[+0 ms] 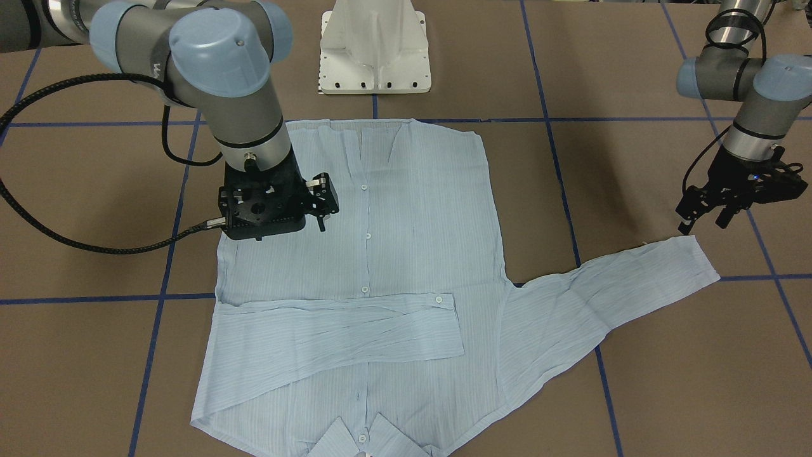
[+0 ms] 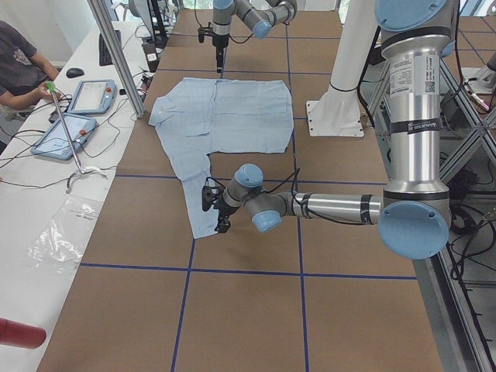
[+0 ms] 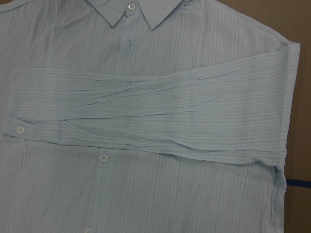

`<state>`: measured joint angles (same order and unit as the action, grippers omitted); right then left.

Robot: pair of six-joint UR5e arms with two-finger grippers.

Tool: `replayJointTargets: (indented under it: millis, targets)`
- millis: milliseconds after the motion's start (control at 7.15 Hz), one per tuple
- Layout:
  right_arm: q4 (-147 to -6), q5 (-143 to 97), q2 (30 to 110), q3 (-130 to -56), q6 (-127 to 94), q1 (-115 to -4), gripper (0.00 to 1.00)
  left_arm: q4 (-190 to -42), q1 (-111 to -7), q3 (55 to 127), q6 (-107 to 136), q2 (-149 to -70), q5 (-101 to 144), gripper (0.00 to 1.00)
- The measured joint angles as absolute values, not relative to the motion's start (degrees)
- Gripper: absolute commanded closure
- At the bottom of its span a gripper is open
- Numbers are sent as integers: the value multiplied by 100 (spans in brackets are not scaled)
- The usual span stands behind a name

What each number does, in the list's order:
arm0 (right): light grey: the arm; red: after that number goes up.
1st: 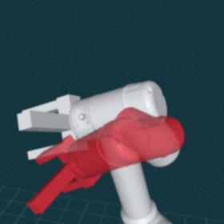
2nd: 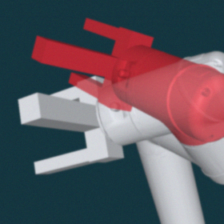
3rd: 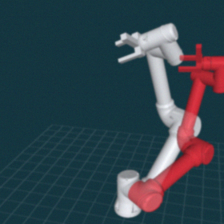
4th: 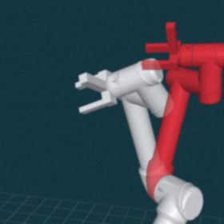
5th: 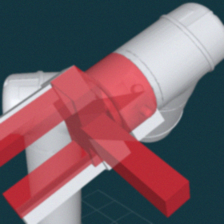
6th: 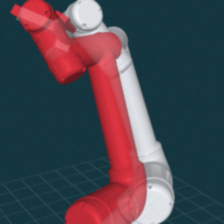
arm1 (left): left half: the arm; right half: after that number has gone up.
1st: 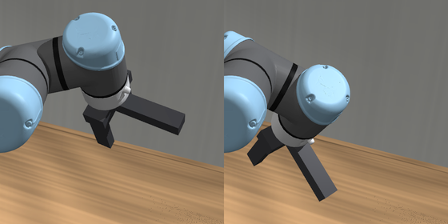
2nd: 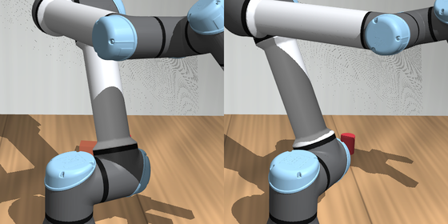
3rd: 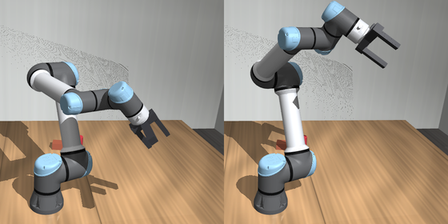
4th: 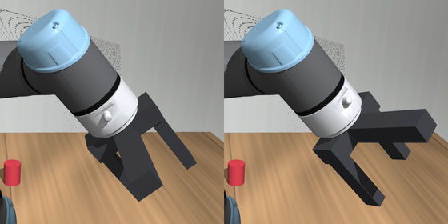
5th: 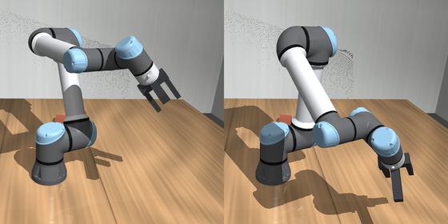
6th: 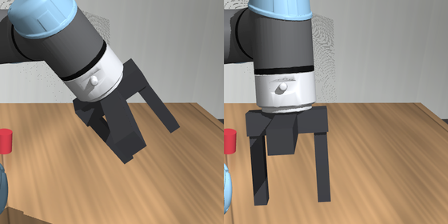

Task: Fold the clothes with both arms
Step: 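Release the sleeve with the right gripper while the left gripper grasps the other cuff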

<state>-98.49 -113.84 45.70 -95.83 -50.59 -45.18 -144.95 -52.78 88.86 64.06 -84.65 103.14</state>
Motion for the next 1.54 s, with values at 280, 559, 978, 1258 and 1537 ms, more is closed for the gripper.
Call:
replayJointTargets:
  millis: [280, 559, 978, 1258, 1537]
  targets:
    - [-9846, -11382, 4682, -9664, -5031, -4532, 0, -14499, -5214, 8604, 6396, -8597, 10106, 20]
    - [-9844, -11363, 4714, -9675, -5028, -4534, 0, -14502, -5202, 8383, 6377, -8739, 10023, 33]
    - [-9838, -11333, 4752, -9690, -5029, -4531, 0, -14502, -5123, 8227, 6372, -8862, 9978, 41]
    - [-9835, -11324, 4762, -9692, -5033, -4527, 0, -14505, -5086, 8177, 6328, -8892, 9938, 48]
    - [-9835, -11334, 4763, -9718, -5034, -4526, 0, -14503, -5082, 8175, 6156, -8867, 9939, 71]
